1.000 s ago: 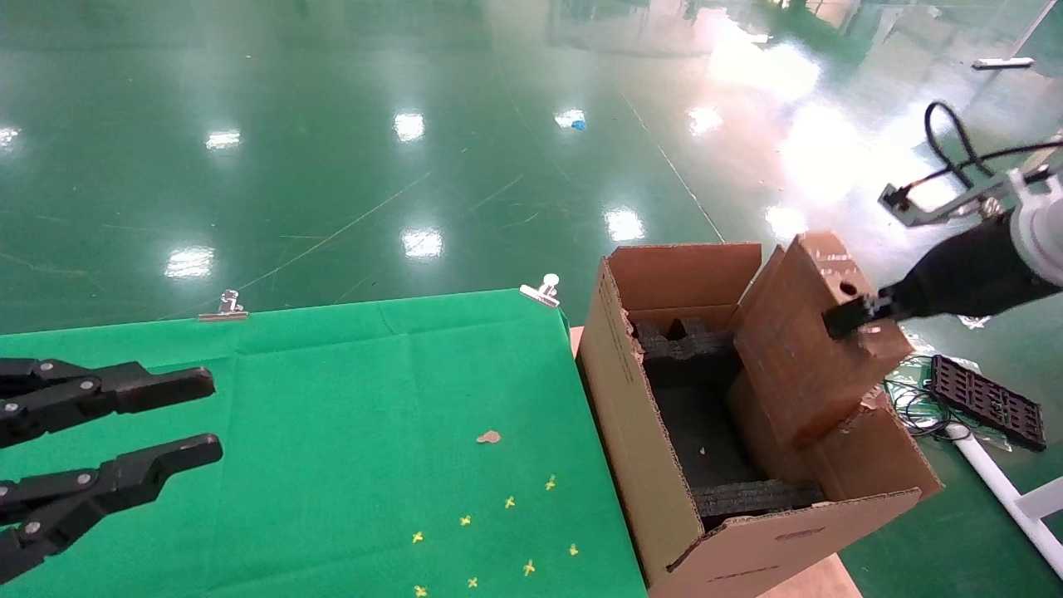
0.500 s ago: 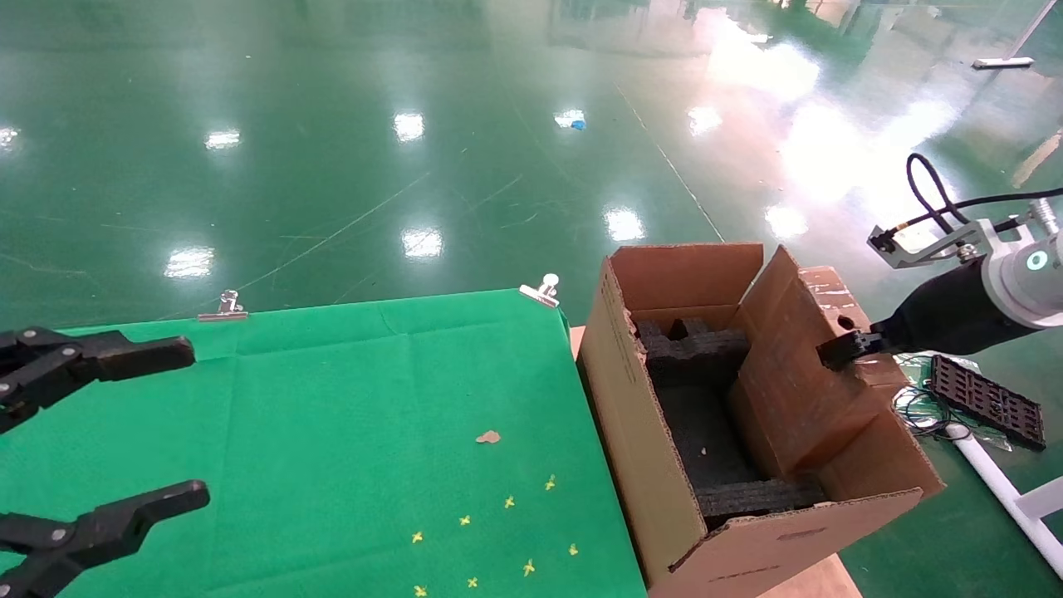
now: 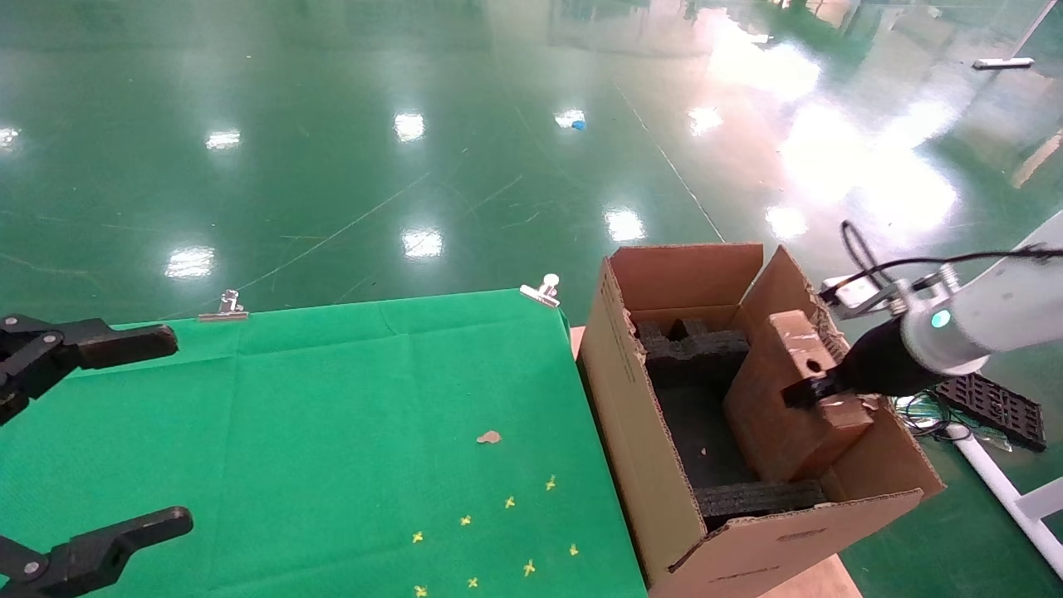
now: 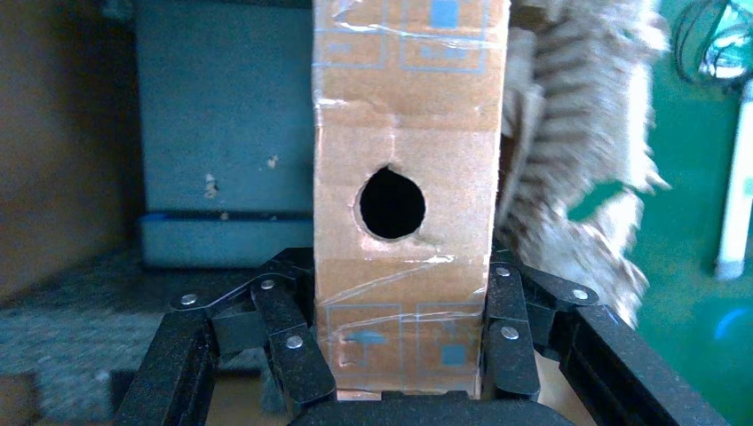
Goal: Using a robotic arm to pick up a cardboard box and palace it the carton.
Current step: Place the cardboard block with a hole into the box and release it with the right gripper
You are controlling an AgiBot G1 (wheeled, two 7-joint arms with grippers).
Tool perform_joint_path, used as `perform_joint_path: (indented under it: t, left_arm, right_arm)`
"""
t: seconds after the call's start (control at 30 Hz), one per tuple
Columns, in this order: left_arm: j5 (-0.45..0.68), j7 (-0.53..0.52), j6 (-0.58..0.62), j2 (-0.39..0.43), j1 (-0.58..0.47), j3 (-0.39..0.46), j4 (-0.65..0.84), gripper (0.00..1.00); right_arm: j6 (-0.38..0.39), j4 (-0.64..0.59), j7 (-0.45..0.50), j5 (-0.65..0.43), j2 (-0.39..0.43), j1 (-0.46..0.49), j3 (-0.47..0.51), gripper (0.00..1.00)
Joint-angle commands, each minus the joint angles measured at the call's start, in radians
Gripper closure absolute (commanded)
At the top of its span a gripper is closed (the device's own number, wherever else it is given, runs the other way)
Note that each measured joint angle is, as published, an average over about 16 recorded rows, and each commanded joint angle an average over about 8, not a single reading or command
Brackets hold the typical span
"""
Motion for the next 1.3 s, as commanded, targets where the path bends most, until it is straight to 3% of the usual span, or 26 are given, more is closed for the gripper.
perform_joint_path:
  t: [0.03,0.37,0.4,0.63,0.67,0.87,1.3]
  left_arm:
    - [0.0,0.0,0.0,0.0,0.0,0.0,0.0,0.0]
    - [0.0,0.0,0.0,0.0,0.0,0.0,0.0,0.0]
    - [0.0,0.0,0.0,0.0,0.0,0.001,0.0,0.0]
    - [-0.001,0.0,0.0,0.0,0.0,0.001,0.0,0.0]
    - [-0.001,0.0,0.0,0.0,0.0,0.001,0.0,0.0]
    - [-0.001,0.001,0.0,0.0,0.0,0.001,0.0,0.0]
    - [-0.001,0.001,-0.001,-0.001,0.0,0.002,0.0,0.0]
  right_arm:
    - [0.034,-0.023,-0.01,0.002,-0.02,-0.027,-0.002,1.0]
    - [0.129,-0.161,-0.087,0.065,-0.113,-0.153,0.018,1.0]
    - [0.132,-0.175,-0.1,0.073,-0.121,-0.162,0.021,0.96]
    - [0.14,-0.269,-0.203,0.112,-0.164,-0.184,0.042,0.09]
    - [0.139,-0.28,-0.217,0.115,-0.169,-0.182,0.045,0.01]
    - [0.131,-0.337,-0.283,0.124,-0.194,-0.16,0.053,0.0]
    - [0.091,-0.436,-0.331,0.11,-0.246,-0.127,0.044,0.0]
